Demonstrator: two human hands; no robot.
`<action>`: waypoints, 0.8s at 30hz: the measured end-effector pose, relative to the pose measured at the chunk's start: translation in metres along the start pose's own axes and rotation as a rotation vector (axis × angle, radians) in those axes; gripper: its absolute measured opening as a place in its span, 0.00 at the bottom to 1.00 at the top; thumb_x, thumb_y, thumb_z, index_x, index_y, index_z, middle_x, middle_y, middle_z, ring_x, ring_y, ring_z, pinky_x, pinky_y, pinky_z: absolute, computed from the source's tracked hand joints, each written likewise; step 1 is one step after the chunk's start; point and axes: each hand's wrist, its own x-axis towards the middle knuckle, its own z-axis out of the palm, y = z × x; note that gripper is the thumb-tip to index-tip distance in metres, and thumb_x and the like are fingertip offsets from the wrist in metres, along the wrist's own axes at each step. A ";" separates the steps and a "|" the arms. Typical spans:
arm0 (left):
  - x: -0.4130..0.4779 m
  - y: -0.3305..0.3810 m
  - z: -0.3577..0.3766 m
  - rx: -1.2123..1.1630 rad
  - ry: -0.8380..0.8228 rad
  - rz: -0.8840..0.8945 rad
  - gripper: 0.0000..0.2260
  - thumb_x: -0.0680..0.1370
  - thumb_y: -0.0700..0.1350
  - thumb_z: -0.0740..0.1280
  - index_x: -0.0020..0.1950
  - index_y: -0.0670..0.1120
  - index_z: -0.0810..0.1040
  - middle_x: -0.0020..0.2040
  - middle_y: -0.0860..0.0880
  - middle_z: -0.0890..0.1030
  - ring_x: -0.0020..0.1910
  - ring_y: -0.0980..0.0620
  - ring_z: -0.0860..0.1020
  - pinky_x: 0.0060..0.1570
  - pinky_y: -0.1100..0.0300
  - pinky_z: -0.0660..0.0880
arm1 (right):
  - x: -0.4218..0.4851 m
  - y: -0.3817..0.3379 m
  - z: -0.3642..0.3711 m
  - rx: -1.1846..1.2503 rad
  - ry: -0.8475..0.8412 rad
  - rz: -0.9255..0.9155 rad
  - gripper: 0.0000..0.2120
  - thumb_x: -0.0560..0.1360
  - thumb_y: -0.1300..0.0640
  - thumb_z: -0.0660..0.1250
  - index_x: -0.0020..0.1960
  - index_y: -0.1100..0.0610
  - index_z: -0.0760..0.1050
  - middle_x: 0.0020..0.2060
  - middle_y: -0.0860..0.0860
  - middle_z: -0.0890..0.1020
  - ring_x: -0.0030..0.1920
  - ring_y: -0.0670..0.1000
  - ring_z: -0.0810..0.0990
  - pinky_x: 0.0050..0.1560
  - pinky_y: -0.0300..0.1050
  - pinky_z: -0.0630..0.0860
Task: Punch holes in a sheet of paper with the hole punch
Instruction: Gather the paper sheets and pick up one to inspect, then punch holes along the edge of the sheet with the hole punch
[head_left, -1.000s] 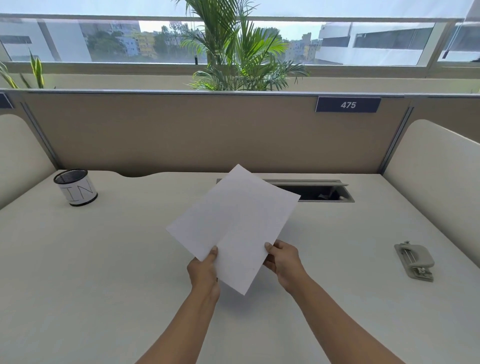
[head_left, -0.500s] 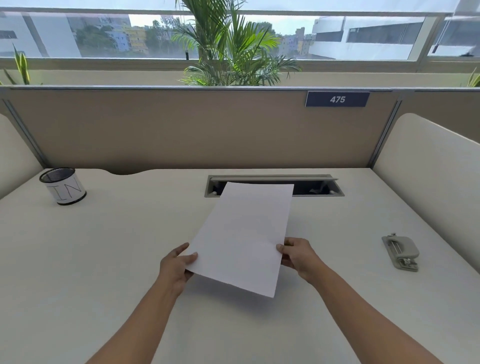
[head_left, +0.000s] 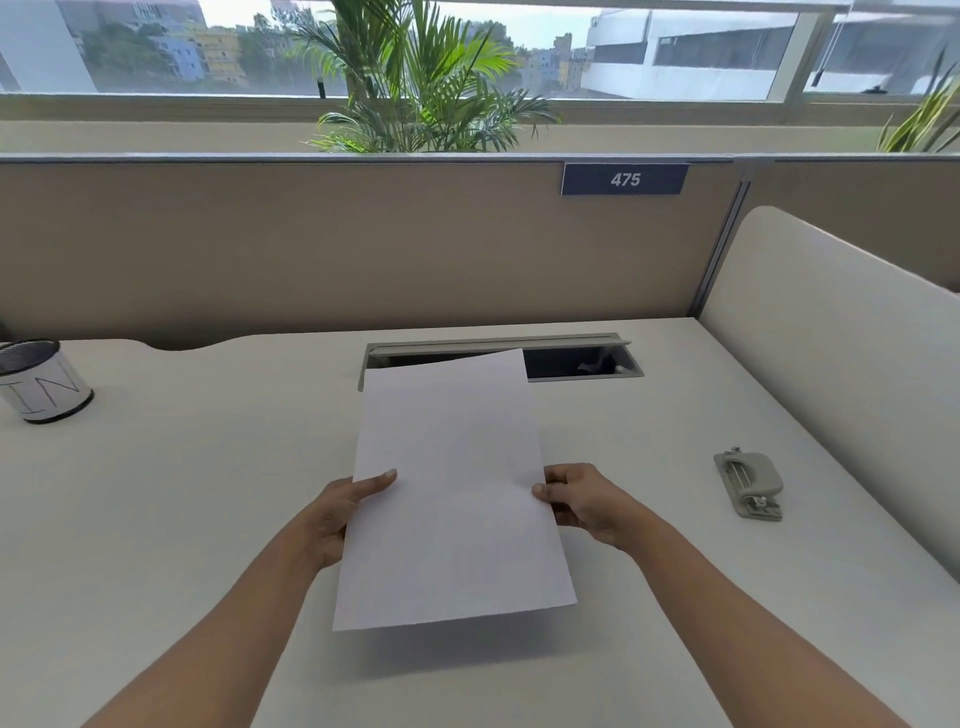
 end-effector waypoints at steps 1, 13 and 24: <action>0.002 -0.001 0.004 -0.013 -0.012 -0.017 0.11 0.72 0.45 0.70 0.50 0.38 0.80 0.41 0.41 0.85 0.37 0.44 0.84 0.34 0.53 0.81 | 0.001 0.001 -0.003 -0.001 0.001 0.001 0.10 0.77 0.66 0.61 0.57 0.64 0.75 0.44 0.52 0.82 0.42 0.49 0.82 0.39 0.35 0.80; 0.024 -0.016 0.039 0.082 0.113 0.138 0.08 0.74 0.39 0.69 0.50 0.36 0.78 0.43 0.40 0.82 0.39 0.42 0.80 0.38 0.52 0.78 | 0.018 0.022 -0.023 0.041 0.084 -0.015 0.12 0.78 0.65 0.59 0.61 0.64 0.73 0.52 0.56 0.80 0.50 0.53 0.79 0.47 0.40 0.78; 0.041 -0.024 0.053 0.054 0.145 0.152 0.09 0.74 0.39 0.69 0.52 0.36 0.77 0.44 0.41 0.82 0.41 0.42 0.80 0.41 0.52 0.77 | 0.025 0.030 -0.078 -0.525 0.854 -0.250 0.09 0.76 0.63 0.62 0.54 0.63 0.77 0.52 0.60 0.81 0.53 0.58 0.78 0.52 0.46 0.73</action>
